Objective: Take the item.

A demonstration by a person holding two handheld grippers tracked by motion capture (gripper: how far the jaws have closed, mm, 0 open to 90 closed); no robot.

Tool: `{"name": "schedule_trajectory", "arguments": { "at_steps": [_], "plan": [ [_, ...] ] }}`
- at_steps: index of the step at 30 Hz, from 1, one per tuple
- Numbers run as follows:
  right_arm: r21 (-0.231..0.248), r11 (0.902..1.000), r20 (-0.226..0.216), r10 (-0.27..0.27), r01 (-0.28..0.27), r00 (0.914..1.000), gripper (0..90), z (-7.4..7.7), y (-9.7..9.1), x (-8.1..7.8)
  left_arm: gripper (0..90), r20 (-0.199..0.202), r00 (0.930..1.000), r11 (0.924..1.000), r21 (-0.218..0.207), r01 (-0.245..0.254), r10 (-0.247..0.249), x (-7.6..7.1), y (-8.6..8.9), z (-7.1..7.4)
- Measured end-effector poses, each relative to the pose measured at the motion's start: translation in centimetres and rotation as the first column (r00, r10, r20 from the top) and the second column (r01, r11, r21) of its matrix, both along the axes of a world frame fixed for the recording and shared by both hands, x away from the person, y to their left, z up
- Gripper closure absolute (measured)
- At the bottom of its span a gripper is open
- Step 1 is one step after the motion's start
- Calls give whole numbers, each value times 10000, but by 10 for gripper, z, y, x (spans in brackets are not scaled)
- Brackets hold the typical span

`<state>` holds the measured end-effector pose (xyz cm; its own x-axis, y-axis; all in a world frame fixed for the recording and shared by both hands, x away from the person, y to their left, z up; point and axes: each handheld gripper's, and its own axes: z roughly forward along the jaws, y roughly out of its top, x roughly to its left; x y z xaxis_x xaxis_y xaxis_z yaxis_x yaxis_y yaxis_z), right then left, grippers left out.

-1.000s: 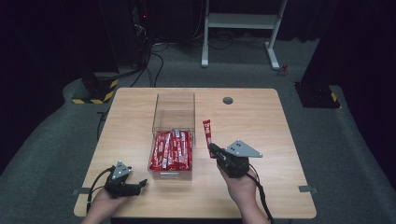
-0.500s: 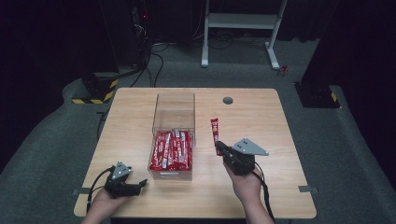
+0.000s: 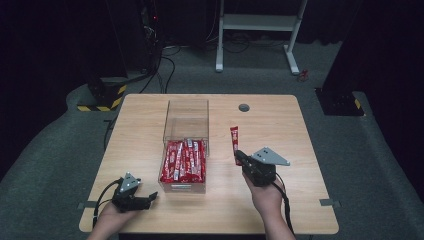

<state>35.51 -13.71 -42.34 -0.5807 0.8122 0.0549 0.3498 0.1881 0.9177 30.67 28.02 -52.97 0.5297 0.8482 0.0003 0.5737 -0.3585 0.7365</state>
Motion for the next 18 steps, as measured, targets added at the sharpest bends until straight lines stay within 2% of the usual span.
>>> {"name": "schedule_trajectory", "arguments": {
  "at_steps": [18],
  "plan": [
    [-345,9985,-350,-431,419,9985,900,-16,-8,13,150,1,10000,10000,-2,-1,1,0,0,0]
  ]
}}
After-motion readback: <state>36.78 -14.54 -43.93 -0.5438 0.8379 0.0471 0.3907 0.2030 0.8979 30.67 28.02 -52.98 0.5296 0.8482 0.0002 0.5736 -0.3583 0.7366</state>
